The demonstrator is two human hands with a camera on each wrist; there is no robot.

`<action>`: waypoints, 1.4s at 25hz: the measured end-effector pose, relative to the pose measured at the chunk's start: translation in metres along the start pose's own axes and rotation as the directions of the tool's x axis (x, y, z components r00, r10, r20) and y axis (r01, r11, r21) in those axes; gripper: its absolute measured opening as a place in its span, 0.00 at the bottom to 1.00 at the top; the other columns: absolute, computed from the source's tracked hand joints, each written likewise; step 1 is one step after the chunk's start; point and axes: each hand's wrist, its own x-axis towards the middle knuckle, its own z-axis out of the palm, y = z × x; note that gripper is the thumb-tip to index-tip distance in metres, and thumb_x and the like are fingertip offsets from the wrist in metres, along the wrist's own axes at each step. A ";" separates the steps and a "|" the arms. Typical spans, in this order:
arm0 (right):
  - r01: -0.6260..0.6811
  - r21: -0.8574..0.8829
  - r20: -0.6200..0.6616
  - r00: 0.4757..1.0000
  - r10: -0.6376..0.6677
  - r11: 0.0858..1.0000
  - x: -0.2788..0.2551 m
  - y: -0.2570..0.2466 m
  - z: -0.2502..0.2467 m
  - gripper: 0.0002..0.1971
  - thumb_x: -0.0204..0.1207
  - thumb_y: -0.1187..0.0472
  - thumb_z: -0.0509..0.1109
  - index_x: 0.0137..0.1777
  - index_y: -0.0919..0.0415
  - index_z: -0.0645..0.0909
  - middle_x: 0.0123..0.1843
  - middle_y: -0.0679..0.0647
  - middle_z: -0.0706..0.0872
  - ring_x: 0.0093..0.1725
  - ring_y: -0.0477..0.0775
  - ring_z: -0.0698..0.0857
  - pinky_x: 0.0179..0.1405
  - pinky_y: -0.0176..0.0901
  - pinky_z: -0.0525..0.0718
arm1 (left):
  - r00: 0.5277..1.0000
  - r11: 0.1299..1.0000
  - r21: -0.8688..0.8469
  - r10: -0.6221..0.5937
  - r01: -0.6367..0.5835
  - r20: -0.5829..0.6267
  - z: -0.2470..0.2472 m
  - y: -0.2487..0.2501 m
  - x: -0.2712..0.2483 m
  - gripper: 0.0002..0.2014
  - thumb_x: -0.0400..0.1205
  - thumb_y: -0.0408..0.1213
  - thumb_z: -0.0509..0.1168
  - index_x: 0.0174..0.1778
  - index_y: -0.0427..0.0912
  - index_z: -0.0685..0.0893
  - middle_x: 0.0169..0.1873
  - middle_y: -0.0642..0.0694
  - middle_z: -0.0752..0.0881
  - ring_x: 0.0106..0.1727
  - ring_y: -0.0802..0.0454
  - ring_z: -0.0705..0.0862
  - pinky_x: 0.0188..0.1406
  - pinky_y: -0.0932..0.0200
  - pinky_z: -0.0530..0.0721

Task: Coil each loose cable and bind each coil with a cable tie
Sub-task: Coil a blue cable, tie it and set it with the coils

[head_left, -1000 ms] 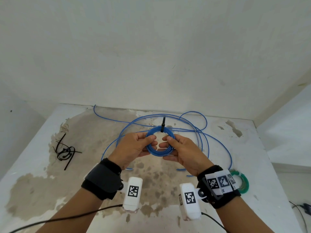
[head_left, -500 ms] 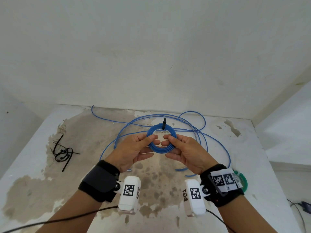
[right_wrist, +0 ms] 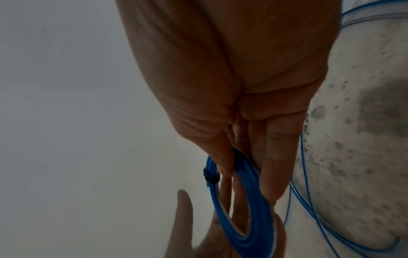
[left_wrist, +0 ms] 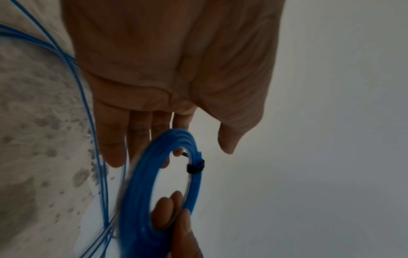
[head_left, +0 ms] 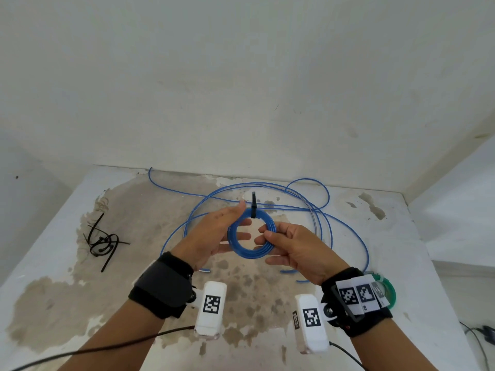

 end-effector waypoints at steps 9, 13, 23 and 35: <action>-0.038 -0.136 0.005 0.999 0.039 0.990 0.007 -0.015 0.001 0.25 0.83 0.35 0.64 0.65 0.52 0.88 0.60 0.47 0.92 0.59 0.52 0.91 0.65 0.53 0.87 | 0.998 0.991 0.118 0.061 -0.057 -0.029 0.009 0.000 0.006 0.13 0.84 0.50 0.68 0.54 0.45 0.92 0.44 0.49 0.93 0.35 0.59 0.85 0.32 0.60 0.84; 0.012 -0.086 -0.099 0.995 -0.021 0.996 0.022 -0.024 0.014 0.14 0.86 0.46 0.68 0.52 0.57 0.86 0.47 0.51 0.91 0.47 0.51 0.90 0.47 0.43 0.86 | 0.999 0.985 0.166 0.051 -0.053 0.012 0.018 -0.005 0.004 0.15 0.84 0.52 0.68 0.55 0.46 0.92 0.45 0.50 0.93 0.35 0.59 0.86 0.30 0.61 0.84; 0.250 -0.209 -0.239 0.924 -0.297 0.945 0.029 -0.032 0.026 0.08 0.84 0.63 0.71 0.47 0.69 0.86 0.38 0.53 0.90 0.33 0.40 0.86 0.35 0.27 0.80 | 0.989 0.973 0.194 0.140 -0.127 -0.055 0.028 -0.016 0.002 0.09 0.86 0.45 0.67 0.53 0.44 0.88 0.43 0.50 0.92 0.37 0.56 0.90 0.25 0.61 0.82; 0.026 -0.026 -0.042 0.999 -0.027 0.999 0.014 0.000 0.005 0.21 0.91 0.45 0.53 0.67 0.53 0.85 0.64 0.51 0.91 0.53 0.55 0.90 0.58 0.54 0.85 | 0.988 0.987 0.114 0.126 -0.116 -0.085 0.002 -0.001 -0.003 0.12 0.87 0.43 0.66 0.54 0.39 0.89 0.39 0.51 0.89 0.30 0.60 0.80 0.24 0.59 0.79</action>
